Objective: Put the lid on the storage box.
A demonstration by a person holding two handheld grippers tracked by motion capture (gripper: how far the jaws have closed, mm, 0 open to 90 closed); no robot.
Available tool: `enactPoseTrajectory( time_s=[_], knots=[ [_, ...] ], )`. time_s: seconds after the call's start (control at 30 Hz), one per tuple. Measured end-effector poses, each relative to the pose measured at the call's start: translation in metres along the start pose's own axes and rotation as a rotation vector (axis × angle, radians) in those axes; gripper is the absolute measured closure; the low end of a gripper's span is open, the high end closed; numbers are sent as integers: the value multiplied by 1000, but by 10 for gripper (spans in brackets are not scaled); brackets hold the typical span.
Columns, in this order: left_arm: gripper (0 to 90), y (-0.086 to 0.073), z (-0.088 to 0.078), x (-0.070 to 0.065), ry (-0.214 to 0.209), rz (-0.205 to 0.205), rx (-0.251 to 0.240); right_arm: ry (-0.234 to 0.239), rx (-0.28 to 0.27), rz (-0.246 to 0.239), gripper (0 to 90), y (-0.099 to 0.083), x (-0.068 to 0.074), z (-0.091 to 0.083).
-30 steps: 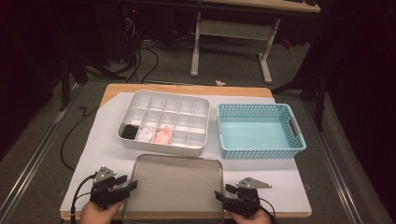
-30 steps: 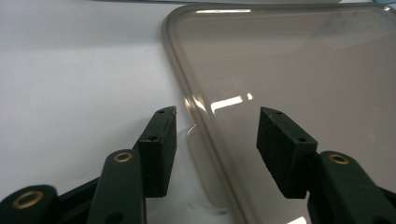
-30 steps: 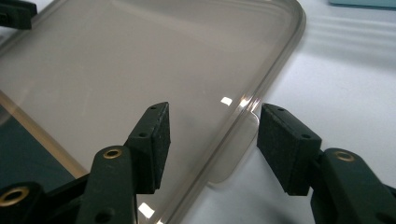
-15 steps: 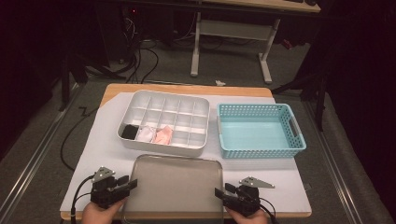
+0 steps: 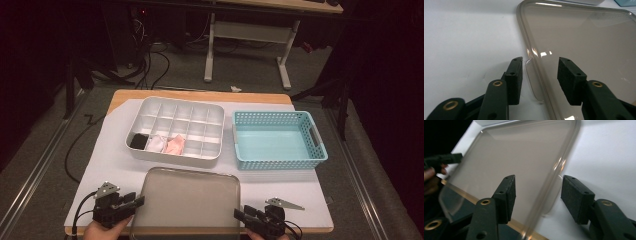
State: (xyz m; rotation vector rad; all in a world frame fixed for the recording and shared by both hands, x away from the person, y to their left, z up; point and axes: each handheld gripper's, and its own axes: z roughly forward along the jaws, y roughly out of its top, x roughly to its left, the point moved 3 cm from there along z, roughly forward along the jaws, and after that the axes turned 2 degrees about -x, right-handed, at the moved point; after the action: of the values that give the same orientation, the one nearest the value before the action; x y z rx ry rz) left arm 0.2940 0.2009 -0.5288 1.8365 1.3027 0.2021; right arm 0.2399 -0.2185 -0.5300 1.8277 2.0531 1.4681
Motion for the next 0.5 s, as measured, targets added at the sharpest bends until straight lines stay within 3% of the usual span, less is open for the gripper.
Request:
enactPoseTrajectory(
  time_s=[0.07, 0.33, 0.5],
  knots=[
    [571, -1, 0, 0, -15, -18, -7, 3, -5, 26, 464, 0, 0, 1],
    [592, -2, 0, 1, -6, -38, -22, 60, -33, 149, 468, 1, -6, 1],
    [593, -2, 0, 1, -4, -39, -20, 79, -63, 164, 510, 3, -7, -1]
  ],
)
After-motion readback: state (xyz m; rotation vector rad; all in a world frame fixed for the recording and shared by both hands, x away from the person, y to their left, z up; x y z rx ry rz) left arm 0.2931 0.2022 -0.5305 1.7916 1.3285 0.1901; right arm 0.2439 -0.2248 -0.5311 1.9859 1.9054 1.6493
